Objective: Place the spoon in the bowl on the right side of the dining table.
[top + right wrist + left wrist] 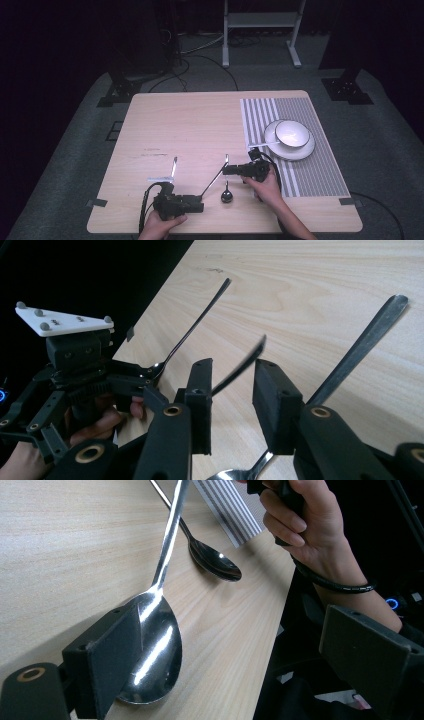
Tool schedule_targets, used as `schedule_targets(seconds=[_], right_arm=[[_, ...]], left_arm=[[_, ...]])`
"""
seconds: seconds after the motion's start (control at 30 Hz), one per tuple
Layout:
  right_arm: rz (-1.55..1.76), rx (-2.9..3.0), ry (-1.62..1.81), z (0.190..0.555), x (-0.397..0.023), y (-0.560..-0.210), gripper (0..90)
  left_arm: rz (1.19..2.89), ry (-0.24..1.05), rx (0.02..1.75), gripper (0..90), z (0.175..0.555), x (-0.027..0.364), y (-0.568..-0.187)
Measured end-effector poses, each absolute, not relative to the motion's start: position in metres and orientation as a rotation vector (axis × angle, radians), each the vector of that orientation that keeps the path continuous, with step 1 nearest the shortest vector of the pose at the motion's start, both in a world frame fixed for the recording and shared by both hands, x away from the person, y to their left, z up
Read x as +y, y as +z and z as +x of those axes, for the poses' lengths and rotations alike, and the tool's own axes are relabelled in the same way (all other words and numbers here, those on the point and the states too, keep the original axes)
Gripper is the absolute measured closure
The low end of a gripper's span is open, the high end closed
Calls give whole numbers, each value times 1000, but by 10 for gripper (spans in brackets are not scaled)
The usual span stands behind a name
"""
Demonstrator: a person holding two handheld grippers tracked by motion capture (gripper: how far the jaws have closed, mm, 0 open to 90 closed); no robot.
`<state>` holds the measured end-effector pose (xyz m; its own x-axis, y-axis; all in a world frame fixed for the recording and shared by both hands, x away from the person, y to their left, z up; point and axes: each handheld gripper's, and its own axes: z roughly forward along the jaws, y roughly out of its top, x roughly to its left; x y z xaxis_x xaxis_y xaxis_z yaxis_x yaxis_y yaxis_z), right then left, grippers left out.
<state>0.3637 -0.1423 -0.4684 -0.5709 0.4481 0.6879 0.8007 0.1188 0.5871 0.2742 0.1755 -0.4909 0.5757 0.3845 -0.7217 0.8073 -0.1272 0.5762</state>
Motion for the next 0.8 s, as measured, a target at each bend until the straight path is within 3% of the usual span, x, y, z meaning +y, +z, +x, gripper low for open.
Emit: schedule_targets(seconds=[0.17,0.6,0.8], right_arm=[[-1234,-2044,-1433,369,-140,-470,724],[-1189,-1920,-1465,370,-140,-468,875],[-1168,-1887,-1478,370,-139,-466,890]], left_arm=[[1732,-493,992,87,274,176,-491],[1733,-486,988,87,273,175,-490],[1734,-485,981,87,273,175,-490]])
